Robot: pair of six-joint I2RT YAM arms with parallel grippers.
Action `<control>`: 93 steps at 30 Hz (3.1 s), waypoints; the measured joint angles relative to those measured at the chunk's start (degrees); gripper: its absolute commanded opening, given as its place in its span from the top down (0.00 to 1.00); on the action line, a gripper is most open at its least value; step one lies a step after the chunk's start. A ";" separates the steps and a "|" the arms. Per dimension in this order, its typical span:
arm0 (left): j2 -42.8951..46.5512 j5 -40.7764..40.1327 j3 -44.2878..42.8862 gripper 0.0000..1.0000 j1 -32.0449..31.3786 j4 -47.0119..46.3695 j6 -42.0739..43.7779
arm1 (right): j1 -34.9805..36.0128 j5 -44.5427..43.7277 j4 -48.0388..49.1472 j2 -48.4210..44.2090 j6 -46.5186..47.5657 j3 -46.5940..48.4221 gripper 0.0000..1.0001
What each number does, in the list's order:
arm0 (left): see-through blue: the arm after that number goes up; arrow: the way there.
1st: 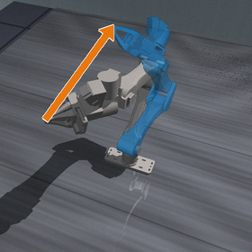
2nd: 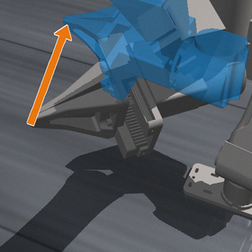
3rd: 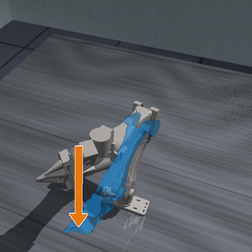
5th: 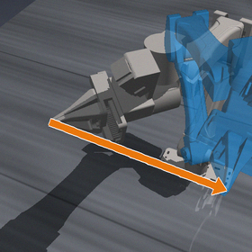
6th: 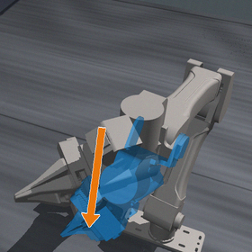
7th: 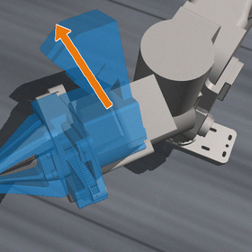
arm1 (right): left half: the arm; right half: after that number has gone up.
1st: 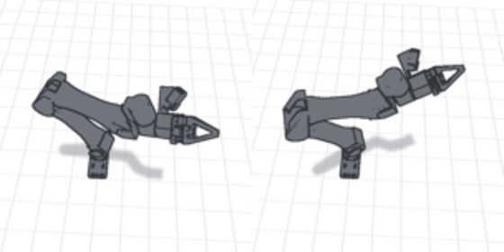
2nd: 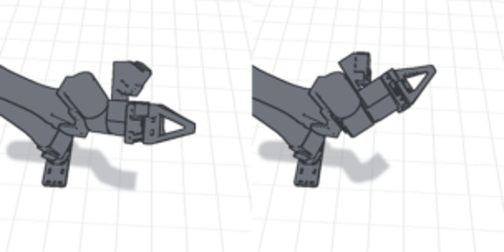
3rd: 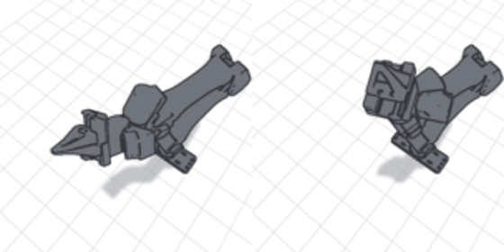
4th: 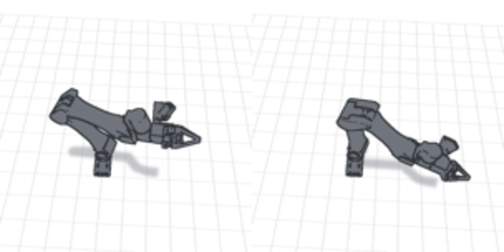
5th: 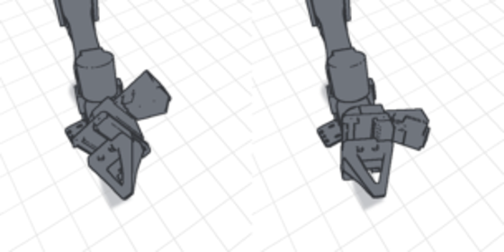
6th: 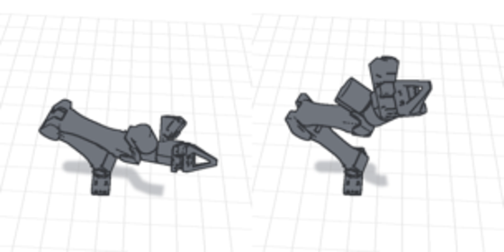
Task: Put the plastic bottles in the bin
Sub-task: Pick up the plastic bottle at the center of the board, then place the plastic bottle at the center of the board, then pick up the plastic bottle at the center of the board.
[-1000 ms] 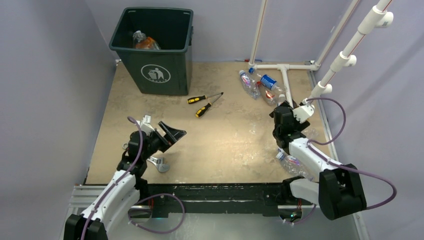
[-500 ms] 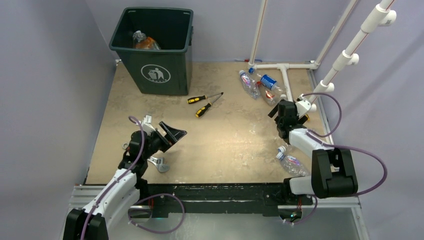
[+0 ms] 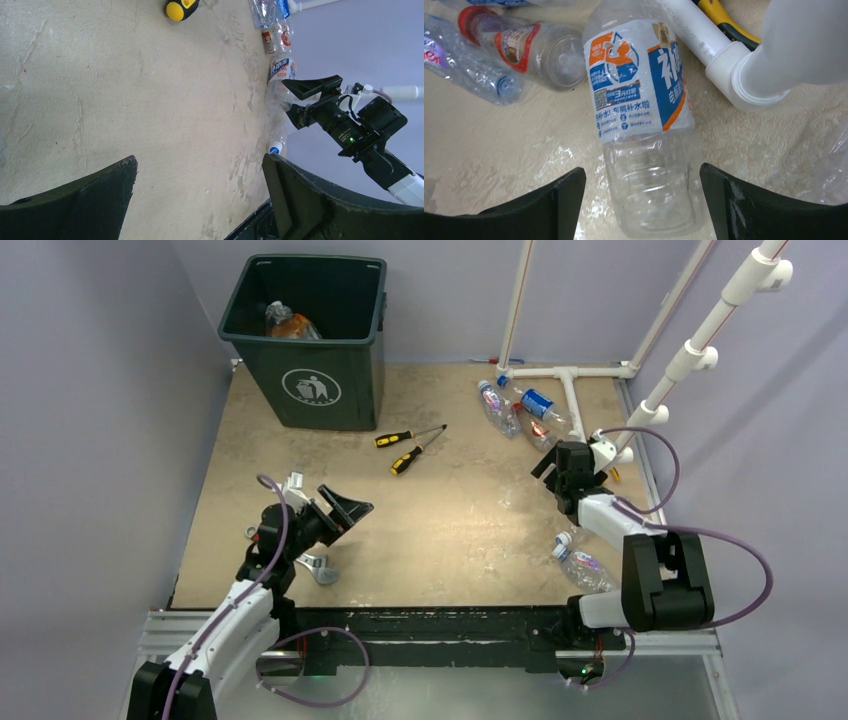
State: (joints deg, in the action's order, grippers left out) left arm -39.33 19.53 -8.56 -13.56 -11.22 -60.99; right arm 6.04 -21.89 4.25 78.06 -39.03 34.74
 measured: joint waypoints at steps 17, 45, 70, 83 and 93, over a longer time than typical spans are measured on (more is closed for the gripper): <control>3.39 0.02 0.02 0.05 0.00 1.97 -0.02 | 0.07 -0.31 -4.39 1.29 -0.57 2.25 0.46; 2.73 -1.66 -2.58 0.05 -0.02 6.47 -0.26 | 47.93 5.90 -12.22 -18.25 -11.96 -11.43 0.30; 2.43 -4.31 -8.20 0.05 -0.02 17.20 6.43 | 49.22 -2.14 -15.41 4.09 1.16 4.26 0.14; -3.91 5.31 -21.59 0.05 -0.02 8.00 11.89 | 49.55 6.84 0.22 -17.92 8.90 -5.79 0.52; -3.30 19.87 -25.16 0.06 -2.93 -16.68 10.23 | 49.81 26.18 36.94 -35.87 12.57 -22.38 0.55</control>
State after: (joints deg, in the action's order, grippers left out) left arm -42.63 39.40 -33.71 -16.49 -27.90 -50.76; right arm 55.86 4.29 41.19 42.19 -26.46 12.36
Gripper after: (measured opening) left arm 0.945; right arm 0.576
